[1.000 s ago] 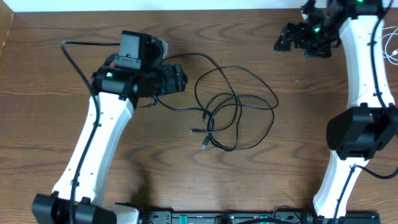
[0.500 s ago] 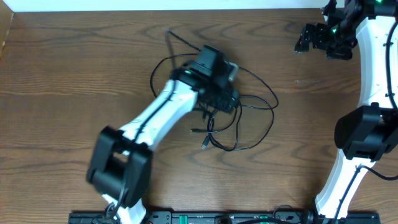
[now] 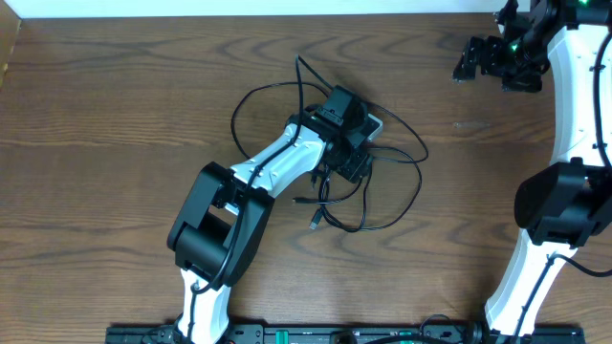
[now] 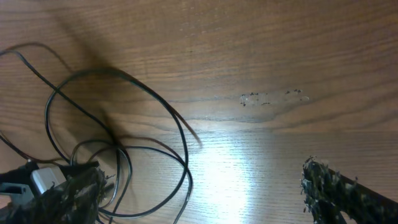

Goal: Untangle cables
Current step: 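Reach the left gripper into the black cables and lift them, then reach the right gripper to the lifted cables and grasp a black cable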

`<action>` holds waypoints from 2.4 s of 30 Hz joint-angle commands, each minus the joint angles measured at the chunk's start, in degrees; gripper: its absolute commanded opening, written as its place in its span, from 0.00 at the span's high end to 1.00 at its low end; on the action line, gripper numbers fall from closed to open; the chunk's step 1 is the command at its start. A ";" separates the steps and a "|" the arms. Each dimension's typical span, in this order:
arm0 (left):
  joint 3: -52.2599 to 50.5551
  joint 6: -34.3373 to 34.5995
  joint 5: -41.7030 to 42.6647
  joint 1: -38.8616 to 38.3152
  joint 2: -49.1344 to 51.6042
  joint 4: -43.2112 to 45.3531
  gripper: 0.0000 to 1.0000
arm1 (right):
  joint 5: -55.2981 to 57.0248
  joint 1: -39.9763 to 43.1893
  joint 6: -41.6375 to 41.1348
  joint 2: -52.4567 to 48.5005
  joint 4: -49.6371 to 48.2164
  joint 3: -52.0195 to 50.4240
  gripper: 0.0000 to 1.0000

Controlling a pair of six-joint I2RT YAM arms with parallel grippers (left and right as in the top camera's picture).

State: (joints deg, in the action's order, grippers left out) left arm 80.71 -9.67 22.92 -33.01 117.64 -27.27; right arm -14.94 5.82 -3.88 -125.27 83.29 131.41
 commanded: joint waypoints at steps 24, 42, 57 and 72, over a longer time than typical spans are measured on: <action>1.31 19.02 -3.06 9.33 -43.74 0.22 0.92 | -16.79 -6.12 10.23 -0.66 -0.35 -0.02 0.01; 1.27 34.97 -21.05 15.34 -43.56 2.99 0.93 | -10.93 -18.64 1.16 -1.51 -2.84 -0.61 0.04; 1.29 36.83 -21.14 17.16 -40.37 0.48 0.92 | -22.73 -21.44 36.11 -1.51 -1.46 -1.70 0.21; 1.27 42.45 1.75 24.48 -40.52 -0.72 0.92 | -37.29 -23.98 77.00 -1.51 8.17 -10.43 0.20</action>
State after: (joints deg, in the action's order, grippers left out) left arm 80.79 29.91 19.03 -8.99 77.47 -28.14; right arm -49.12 -16.49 67.96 -126.34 92.55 122.43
